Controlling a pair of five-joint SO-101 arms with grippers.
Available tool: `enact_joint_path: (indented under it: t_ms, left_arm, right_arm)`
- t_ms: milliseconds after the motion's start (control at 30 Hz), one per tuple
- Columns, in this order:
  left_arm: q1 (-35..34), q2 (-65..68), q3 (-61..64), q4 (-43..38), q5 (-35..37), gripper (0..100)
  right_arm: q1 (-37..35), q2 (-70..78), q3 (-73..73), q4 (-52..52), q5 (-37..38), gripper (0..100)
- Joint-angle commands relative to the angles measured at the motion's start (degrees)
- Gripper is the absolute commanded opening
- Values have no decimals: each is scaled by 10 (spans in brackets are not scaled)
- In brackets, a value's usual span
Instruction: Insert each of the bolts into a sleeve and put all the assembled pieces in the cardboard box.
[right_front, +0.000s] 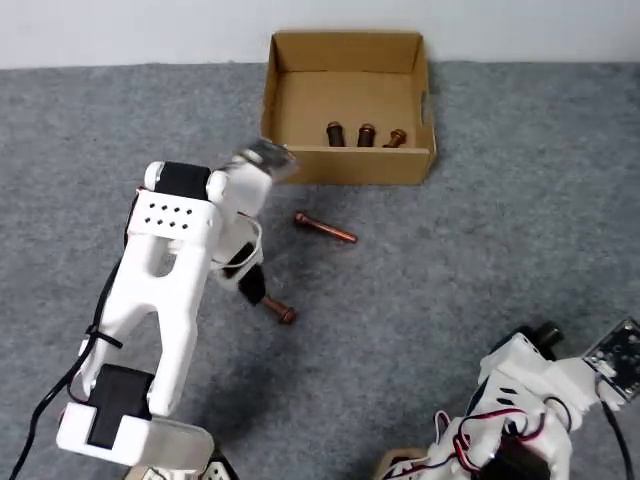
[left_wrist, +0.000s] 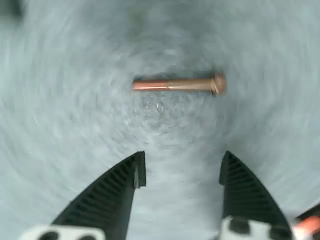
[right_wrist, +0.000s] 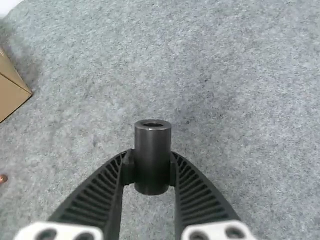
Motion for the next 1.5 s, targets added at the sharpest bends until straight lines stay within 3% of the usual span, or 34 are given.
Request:
enact_joint_path:
  t_ms: [0, 167, 267, 467, 900, 1467]
  left_arm:
    - [3, 4, -14, -18, -199, 239]
    - [10, 65, -15, -20, -316, 241]
    - [18, 114, -18, -42, -348, 241]
    - [49, 183, -42, -100, -349, 240]
    - [83, 324, -148, -122, -346, 231]
    - [105, 420, -209, -50, -337, 8]
  right_arm:
    - [-4, 1, -3, -4, 5, 8]
    - [-4, 2, 1, -4, 5, 8]
    - [-4, 2, 3, -5, 5, 8]
    - [-4, 2, 3, -5, 5, 8]
    - [-4, 2, 4, -5, 5, 8]
    - [-3, 1, 4, -5, 5, 8]
